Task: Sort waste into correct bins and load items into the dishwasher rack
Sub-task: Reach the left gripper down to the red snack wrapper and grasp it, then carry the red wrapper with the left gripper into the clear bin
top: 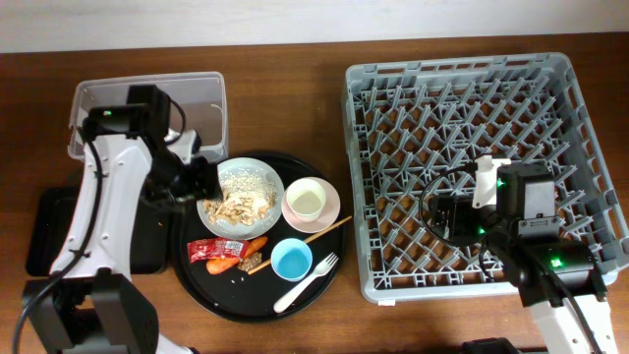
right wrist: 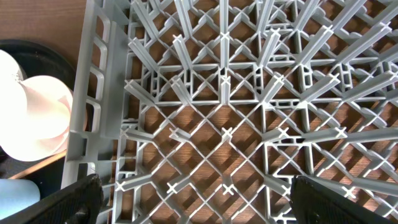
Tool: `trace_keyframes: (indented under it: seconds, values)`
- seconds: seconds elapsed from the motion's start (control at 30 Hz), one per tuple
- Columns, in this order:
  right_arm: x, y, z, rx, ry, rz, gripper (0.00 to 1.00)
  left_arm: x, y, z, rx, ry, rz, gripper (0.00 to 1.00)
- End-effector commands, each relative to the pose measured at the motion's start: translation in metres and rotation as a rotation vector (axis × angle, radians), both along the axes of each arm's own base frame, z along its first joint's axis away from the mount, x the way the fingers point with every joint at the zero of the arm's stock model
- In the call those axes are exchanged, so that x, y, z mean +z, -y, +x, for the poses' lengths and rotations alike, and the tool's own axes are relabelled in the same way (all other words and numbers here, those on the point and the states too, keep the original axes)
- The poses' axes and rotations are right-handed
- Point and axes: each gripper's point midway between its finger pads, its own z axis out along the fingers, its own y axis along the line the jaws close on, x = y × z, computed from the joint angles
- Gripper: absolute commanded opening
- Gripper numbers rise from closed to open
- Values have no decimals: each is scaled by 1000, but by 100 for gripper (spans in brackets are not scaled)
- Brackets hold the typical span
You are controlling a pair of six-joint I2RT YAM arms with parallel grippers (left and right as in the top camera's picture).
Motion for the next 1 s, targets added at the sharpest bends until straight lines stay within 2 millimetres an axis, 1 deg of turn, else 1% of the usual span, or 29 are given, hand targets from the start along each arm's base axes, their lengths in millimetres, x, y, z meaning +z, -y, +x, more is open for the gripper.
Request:
trace_keyframes:
  seconds: [0.0,0.17,0.27,0.33,0.37,0.47,0.53,0.7,0.8,0.87,0.9,0.97]
  values:
    - [7,0,2,-8,15,-1,99,-12,21,-33,-40,-113,-52,75]
    - [6,0,1,-8,10,-1,99,-40,37,-58,-120,-190,-25,79]
    - [6,0,1,-8,10,-1,99,-59,30,-68,-170,-208,96,80]
    - [6,0,1,-8,10,-1,99,-71,20,-70,-170,-202,197,81]
    - [6,0,1,-8,10,-1,99,-76,19,-70,-175,-196,212,84]
    - [6,0,1,-8,9,-1,99,-91,24,-72,-183,-180,209,87]
    - [6,0,1,-8,10,-1,99,-97,26,-70,-189,-163,207,87]
    - [6,0,1,-8,11,-1,99,-104,32,-65,-208,-124,205,87]
    - [6,0,1,-8,9,-1,99,-105,35,-65,-218,-119,205,86]
    - [6,0,1,-8,10,-1,99,-105,36,-65,-221,-118,205,85]
    - [6,0,1,-8,10,-1,99,-105,36,-65,-221,-118,206,83]
    - [6,0,1,-8,10,-1,99,-105,35,-65,-221,-119,207,82]
